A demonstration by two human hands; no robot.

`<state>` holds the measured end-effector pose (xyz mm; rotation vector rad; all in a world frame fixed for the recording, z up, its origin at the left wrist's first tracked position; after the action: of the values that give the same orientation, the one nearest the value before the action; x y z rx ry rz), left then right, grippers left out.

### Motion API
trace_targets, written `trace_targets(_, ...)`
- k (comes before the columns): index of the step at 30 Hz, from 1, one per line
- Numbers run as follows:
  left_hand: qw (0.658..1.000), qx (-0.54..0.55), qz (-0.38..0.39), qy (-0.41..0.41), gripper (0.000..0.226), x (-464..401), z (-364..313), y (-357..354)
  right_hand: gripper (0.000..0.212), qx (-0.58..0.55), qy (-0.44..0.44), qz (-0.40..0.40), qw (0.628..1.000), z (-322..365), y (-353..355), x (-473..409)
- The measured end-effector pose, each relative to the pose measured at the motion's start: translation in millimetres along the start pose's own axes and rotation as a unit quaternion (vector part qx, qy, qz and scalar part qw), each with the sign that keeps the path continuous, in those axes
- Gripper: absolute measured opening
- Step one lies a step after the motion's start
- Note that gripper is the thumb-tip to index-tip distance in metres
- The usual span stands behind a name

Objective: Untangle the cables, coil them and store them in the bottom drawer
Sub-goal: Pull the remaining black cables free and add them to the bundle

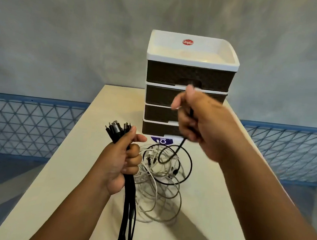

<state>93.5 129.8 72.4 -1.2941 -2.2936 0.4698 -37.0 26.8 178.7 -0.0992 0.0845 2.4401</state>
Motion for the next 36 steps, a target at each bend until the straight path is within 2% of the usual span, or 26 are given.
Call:
trace_targets(2, 1.0, -0.008, 0.003, -0.01, 0.047, 2.0, -2.6, -4.4, 0.041, 0.035, -0.019, 0.017, 0.999, -23.1, -17.5, 9.0)
trace_targets(3, 1.0, -0.017, 0.0, -0.015, 0.052, 3.4, -2.9, -6.3, 0.039, 0.107, -0.007, 0.019, 0.994, -33.8, -26.5, 12.8)
trace_targets(5, 0.999, -0.028, -0.005, -0.026, 0.056, 5.9, -0.8, -10.6, 0.033, 0.315, 0.042, 0.021, 0.948, -48.1, -41.0, 19.8)
trace_targets(7, 0.998, -0.05, -0.016, -0.035, 0.05, 7.9, 2.1, -12.8, 0.029, 0.453, 0.078, 0.021, 0.888, -56.2, -51.6, 26.6)
trace_targets(9, 0.996, -0.067, -0.034, -0.04, 0.032, 8.7, 4.1, -13.7, 0.032, 0.526, 0.124, 0.005, 0.841, -60.6, -56.9, 33.2)
trace_targets(11, 0.996, -0.059, -0.052, -0.045, 0.023, 7.4, 3.9, -12.4, 0.03, 0.547, 0.163, 0.001, 0.821, -67.7, -59.5, 37.7)
trace_targets(13, 0.995, -0.039, -0.068, -0.061, 0.024, 5.9, 2.0, -9.3, 0.031, 0.541, 0.169, -0.005, 0.824, -75.9, -58.6, 41.2)
trace_targets(18, 0.99, 0.029, -0.052, -0.125, 0.022, 5.0, -6.1, -5.9, 0.043, 0.484, 0.12, -0.011, 0.866, -104.5, -55.5, 50.1)
trace_targets(23, 0.991, 0.017, -0.058, -0.12, 0.032, 0.5, -0.2, -10.8, 0.029, 0.423, 0.129, 0.012, 0.897, -121.2, -66.0, 50.5)
trace_targets(28, 0.986, 0.08, -0.007, -0.145, 0.039, -10.9, -20.3, -15.7, 0.037, 0.329, 0.072, 0.008, 0.942, -150.8, -48.5, 51.4)
trace_targets(32, 0.979, 0.139, 0.058, -0.14, 0.042, -14.4, -42.8, -25.2, 0.038, 0.36, 0.063, 0.023, 0.931, -174.6, -38.8, 55.2)
trace_targets(36, 0.969, 0.168, 0.107, -0.146, 0.044, -14.6, -73.0, -23.2, 0.043, 0.42, 0.084, -0.023, 0.904, -183.8, 1.0, 38.9)
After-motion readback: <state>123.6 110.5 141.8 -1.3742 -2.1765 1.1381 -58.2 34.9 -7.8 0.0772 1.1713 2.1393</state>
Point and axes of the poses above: each hand's wrist, its own x-axis away from the middle knuckle, its own y-axis out of the back of the hand, z = x × y, the point moved 4 cm from there along -x, towards the middle knuckle, and after that the axes turned 2 degrees about -y, right-handed, at the moved point
